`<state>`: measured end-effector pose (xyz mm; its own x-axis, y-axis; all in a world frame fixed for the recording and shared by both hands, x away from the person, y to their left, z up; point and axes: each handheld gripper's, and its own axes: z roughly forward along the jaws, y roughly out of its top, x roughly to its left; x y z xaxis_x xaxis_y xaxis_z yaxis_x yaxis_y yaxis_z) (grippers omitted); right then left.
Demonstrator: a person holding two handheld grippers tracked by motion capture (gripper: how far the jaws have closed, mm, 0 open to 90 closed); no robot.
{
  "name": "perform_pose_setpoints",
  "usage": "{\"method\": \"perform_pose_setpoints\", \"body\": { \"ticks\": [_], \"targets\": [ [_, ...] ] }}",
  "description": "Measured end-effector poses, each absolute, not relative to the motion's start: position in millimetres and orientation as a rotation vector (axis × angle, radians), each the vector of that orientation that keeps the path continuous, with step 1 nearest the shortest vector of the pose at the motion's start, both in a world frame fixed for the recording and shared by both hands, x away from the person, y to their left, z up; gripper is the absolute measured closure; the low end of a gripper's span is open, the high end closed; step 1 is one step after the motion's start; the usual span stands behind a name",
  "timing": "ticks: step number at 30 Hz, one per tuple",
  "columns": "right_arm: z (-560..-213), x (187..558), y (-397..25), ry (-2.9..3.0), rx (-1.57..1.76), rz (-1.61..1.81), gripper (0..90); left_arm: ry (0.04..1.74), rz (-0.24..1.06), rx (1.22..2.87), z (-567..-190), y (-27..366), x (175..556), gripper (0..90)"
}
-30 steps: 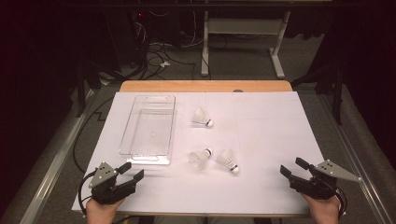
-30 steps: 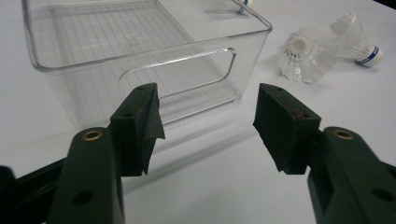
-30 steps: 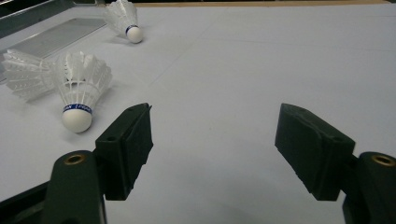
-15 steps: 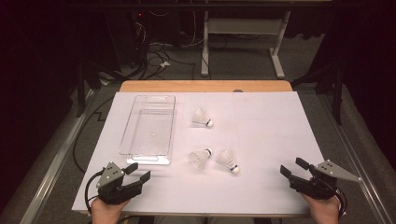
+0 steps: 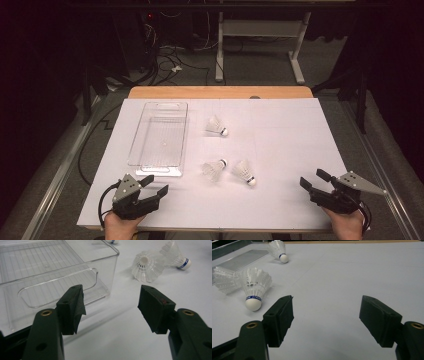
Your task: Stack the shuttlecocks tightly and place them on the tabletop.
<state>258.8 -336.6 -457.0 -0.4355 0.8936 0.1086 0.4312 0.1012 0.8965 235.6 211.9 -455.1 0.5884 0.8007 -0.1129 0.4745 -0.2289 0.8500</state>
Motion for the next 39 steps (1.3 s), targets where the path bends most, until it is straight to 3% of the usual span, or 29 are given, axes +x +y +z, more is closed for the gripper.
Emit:
{"method": "perform_pose_setpoints", "body": {
  "ticks": [39],
  "targets": [
    [-457,259,-336,1.924,1.287,1.313,27.3,0.939,0.394,1.946,-452,146,254,38.0]
  ]
}}
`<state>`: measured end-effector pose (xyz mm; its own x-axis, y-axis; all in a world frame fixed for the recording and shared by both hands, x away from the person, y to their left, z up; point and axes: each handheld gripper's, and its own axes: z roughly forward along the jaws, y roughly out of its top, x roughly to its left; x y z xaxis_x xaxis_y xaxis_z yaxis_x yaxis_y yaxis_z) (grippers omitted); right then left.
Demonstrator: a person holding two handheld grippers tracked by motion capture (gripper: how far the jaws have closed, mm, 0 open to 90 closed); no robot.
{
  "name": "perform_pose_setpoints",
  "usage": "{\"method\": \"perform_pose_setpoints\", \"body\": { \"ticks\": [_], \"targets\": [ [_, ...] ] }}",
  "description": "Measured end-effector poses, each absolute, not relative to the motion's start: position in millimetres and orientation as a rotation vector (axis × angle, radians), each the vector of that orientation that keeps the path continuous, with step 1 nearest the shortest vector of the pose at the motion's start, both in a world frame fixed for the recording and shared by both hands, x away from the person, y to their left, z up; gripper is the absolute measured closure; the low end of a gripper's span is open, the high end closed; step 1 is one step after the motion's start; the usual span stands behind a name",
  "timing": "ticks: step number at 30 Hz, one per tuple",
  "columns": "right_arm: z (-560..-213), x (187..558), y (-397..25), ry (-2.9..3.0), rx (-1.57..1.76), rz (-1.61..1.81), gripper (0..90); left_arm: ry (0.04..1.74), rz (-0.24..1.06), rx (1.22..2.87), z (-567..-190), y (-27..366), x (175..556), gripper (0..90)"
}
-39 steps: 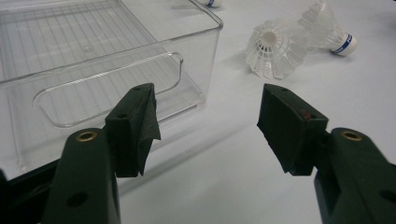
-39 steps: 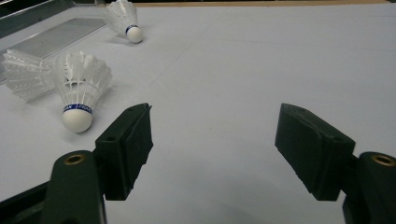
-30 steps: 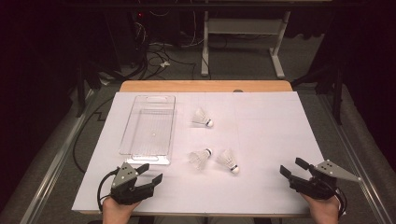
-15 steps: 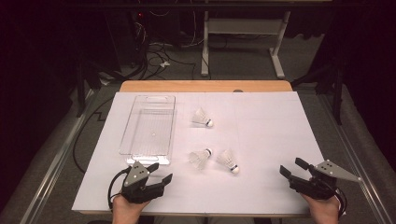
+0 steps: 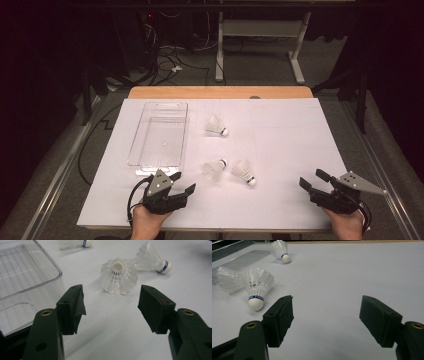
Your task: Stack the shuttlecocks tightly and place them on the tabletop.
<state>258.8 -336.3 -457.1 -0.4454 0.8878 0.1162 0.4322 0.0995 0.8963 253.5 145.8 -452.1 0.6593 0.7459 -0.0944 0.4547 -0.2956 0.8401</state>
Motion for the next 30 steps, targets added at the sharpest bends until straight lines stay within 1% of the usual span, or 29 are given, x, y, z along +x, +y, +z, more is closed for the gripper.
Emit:
{"method": "perform_pose_setpoints", "body": {
  "ticks": [22,30],
  "targets": [
    [-457,258,-335,1.932,1.274,1.328,27.3,0.925,0.394,1.943,-445,117,273,39.2],
    [-457,259,-335,1.938,1.270,1.328,27.3,0.954,0.364,1.950,-439,107,279,40.0]
  ]
}}
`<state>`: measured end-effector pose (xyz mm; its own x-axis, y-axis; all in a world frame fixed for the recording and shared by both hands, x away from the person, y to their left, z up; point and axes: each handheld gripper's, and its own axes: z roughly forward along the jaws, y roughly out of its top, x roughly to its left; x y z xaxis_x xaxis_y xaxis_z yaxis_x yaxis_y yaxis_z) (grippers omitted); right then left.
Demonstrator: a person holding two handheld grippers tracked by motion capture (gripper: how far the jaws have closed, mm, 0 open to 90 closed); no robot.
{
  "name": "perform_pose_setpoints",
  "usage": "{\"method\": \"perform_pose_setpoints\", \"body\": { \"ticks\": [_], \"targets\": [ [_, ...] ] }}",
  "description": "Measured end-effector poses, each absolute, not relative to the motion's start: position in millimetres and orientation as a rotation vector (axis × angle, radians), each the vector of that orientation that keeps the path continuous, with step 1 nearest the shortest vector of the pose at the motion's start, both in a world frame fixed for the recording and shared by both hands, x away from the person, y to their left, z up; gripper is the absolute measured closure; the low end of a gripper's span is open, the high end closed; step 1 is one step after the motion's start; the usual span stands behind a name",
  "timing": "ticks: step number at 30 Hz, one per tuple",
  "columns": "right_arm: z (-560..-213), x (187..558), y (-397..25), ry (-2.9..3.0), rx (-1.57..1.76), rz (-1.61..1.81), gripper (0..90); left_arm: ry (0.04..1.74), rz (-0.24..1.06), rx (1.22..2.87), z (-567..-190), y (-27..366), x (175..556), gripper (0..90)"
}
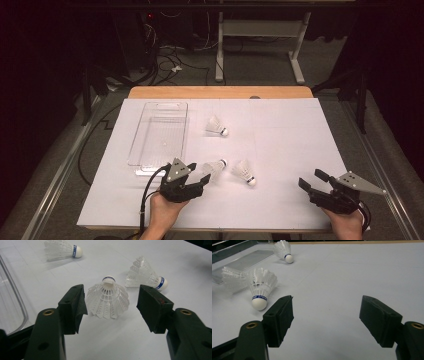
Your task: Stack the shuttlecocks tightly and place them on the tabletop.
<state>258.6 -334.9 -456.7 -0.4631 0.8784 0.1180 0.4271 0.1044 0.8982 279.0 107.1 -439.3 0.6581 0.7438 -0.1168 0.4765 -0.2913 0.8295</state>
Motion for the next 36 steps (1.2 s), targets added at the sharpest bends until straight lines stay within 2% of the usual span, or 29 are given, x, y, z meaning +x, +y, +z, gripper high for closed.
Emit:
{"method": "perform_pose_setpoints", "body": {
  "ticks": [21,36],
  "targets": [
    [-457,259,-336,1.936,1.281,1.329,27.4,1.022,0.326,1.994,-424,89,308,38.4],
    [-457,259,-335,1.947,1.268,1.323,27.6,1.030,0.344,2.011,-413,79,331,38.6]
  ]
}}
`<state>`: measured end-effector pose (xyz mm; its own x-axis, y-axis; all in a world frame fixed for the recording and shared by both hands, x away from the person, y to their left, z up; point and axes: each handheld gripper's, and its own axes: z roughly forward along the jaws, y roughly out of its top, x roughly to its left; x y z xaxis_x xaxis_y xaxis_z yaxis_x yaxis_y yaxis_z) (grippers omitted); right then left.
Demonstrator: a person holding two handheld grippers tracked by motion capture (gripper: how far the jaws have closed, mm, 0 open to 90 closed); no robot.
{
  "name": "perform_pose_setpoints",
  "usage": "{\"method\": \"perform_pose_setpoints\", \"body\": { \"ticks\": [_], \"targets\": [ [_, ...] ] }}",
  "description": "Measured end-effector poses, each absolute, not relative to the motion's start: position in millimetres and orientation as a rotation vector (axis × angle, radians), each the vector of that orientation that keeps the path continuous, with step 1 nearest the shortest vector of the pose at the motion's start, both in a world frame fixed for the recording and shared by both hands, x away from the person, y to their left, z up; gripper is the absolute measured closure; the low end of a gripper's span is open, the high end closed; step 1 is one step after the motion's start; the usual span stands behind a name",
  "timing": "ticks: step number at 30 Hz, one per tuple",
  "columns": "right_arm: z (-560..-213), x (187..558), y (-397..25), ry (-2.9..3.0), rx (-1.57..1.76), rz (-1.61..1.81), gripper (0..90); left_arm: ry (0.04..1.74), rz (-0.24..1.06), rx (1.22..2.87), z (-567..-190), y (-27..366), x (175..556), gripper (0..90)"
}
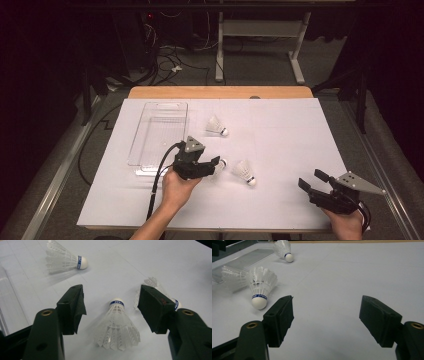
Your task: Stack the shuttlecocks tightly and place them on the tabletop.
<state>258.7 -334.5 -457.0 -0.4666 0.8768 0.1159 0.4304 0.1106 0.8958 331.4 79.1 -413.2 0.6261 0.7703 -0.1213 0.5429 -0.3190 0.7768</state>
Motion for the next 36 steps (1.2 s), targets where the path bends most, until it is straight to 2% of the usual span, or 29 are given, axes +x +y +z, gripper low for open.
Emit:
{"method": "perform_pose_setpoints", "body": {
  "ticks": [8,11,27,36],
  "targets": [
    [-457,259,-334,1.951,1.266,1.320,27.6,1.028,0.370,2.029,-406,74,343,39.1],
    [-457,259,-334,1.953,1.263,1.316,27.6,1.046,0.416,2.033,-403,72,349,38.6],
    [-458,260,-334,1.965,1.260,1.312,27.6,1.114,0.392,2.034,-398,76,380,37.7],
    [-458,261,-333,1.975,1.259,1.310,27.6,1.128,0.422,2.072,-389,72,399,37.6]
  ]
}}
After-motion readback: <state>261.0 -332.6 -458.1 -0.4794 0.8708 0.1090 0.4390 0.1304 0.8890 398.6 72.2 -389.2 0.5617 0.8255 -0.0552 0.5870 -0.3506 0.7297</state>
